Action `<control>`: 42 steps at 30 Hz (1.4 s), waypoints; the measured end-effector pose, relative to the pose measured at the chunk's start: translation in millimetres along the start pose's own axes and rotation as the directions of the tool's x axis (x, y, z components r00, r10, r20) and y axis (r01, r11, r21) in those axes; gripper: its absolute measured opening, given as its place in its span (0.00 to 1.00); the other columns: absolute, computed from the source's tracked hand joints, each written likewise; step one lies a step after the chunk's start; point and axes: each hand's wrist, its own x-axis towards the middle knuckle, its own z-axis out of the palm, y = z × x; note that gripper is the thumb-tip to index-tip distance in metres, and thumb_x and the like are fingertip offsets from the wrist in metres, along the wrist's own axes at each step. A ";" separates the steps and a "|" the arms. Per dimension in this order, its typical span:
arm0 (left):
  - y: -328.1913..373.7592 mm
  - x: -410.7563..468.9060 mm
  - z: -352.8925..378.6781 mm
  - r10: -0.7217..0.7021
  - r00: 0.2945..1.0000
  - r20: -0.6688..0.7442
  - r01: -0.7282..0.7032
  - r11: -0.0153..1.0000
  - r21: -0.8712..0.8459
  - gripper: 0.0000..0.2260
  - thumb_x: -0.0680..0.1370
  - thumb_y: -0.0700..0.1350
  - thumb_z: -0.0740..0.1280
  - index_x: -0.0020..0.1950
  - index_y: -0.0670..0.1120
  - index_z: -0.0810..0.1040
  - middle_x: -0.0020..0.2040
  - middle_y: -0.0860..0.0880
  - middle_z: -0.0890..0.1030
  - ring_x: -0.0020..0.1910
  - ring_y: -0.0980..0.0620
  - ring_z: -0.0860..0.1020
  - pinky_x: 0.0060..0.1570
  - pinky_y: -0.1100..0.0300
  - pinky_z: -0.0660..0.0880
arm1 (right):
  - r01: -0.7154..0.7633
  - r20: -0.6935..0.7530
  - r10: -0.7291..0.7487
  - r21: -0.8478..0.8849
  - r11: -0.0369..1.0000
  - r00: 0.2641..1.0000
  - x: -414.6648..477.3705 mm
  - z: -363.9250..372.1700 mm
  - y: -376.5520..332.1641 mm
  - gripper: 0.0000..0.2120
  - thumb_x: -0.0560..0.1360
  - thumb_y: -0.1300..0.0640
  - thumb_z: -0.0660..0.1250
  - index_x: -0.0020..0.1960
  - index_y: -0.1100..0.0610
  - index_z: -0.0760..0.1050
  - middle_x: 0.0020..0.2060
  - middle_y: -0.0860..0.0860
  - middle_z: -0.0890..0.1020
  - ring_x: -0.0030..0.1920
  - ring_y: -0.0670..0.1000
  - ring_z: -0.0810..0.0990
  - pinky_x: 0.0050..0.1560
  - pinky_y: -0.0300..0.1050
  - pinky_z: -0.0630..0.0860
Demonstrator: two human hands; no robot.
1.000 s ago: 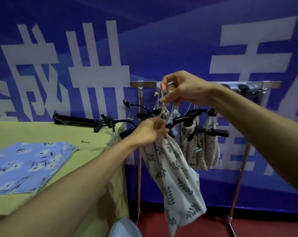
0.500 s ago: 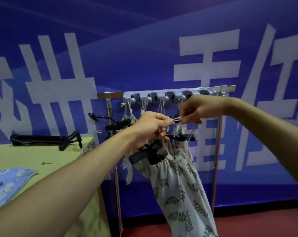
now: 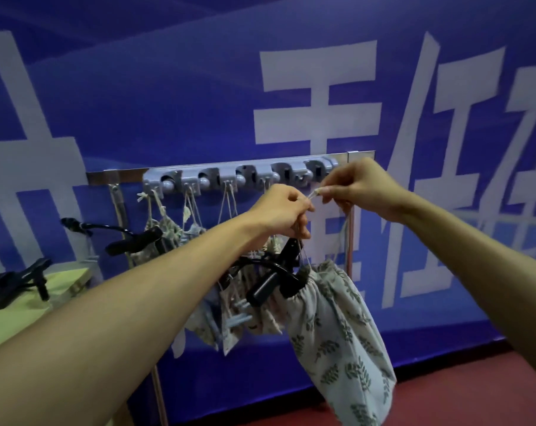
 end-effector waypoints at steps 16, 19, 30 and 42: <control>-26.5 134.1 8.8 -0.073 0.905 -0.419 0.107 0.992 0.059 0.10 0.80 0.36 0.60 0.50 0.30 0.77 0.49 0.30 0.81 0.40 0.35 0.83 0.31 0.50 0.81 | -0.289 -0.445 0.291 0.073 0.955 0.847 107.7 33.9 62.4 0.07 0.71 0.58 0.75 0.48 0.60 0.84 0.37 0.53 0.83 0.35 0.47 0.80 0.38 0.40 0.80; -38.9 143.4 10.7 -0.126 0.915 -0.384 0.157 0.986 0.051 0.10 0.78 0.33 0.59 0.47 0.31 0.78 0.46 0.30 0.80 0.38 0.34 0.83 0.37 0.45 0.83 | -0.336 -0.405 0.368 0.151 0.930 0.837 110.5 42.1 73.9 0.06 0.73 0.61 0.73 0.49 0.62 0.83 0.36 0.54 0.82 0.31 0.47 0.78 0.31 0.38 0.77; -23.2 109.9 -7.6 -0.067 0.998 0.010 0.052 0.854 0.517 0.08 0.78 0.38 0.62 0.38 0.44 0.71 0.38 0.48 0.72 0.37 0.51 0.71 0.37 0.59 0.69 | -0.341 -0.236 0.334 0.009 0.940 0.913 79.2 48.5 59.5 0.19 0.74 0.74 0.62 0.61 0.59 0.76 0.51 0.56 0.82 0.50 0.53 0.82 0.50 0.52 0.82; -35.1 -15.1 -115.7 -0.056 0.974 -0.220 0.157 0.866 0.474 0.06 0.75 0.37 0.65 0.46 0.47 0.79 0.41 0.45 0.79 0.39 0.49 0.75 0.42 0.58 0.70 | -0.195 -0.248 0.159 -0.130 0.972 0.956 61.4 126.0 -53.4 0.16 0.71 0.69 0.61 0.55 0.60 0.80 0.51 0.55 0.83 0.53 0.53 0.80 0.47 0.40 0.72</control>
